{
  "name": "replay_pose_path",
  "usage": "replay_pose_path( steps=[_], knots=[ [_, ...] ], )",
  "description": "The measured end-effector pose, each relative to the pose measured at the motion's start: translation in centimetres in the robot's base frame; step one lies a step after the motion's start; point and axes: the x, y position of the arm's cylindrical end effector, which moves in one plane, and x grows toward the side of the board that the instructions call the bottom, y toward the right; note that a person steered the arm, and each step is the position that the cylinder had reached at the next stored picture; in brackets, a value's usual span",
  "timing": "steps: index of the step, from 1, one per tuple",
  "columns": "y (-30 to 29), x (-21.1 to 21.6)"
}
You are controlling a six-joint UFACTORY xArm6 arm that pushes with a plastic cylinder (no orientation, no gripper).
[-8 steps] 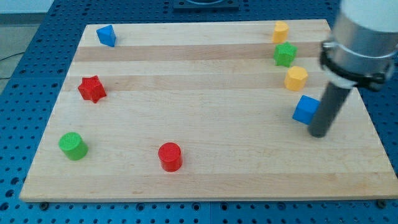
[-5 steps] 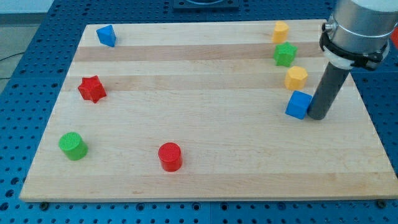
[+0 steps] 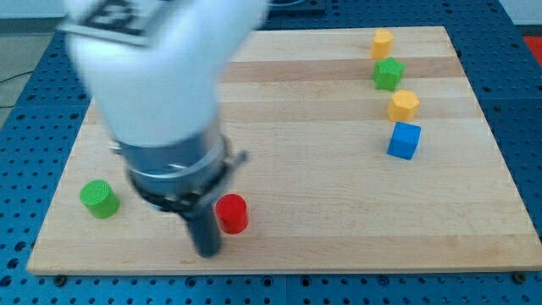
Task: Move the red circle to the bottom of the blue cube
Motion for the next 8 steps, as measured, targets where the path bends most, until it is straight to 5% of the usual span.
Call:
replay_pose_path(
  steps=[1,3,5,8],
  knots=[
    [1.2,-2.6],
    [6.4,-0.7],
    [12.8,-5.4],
    [12.2,-5.8]
  ],
)
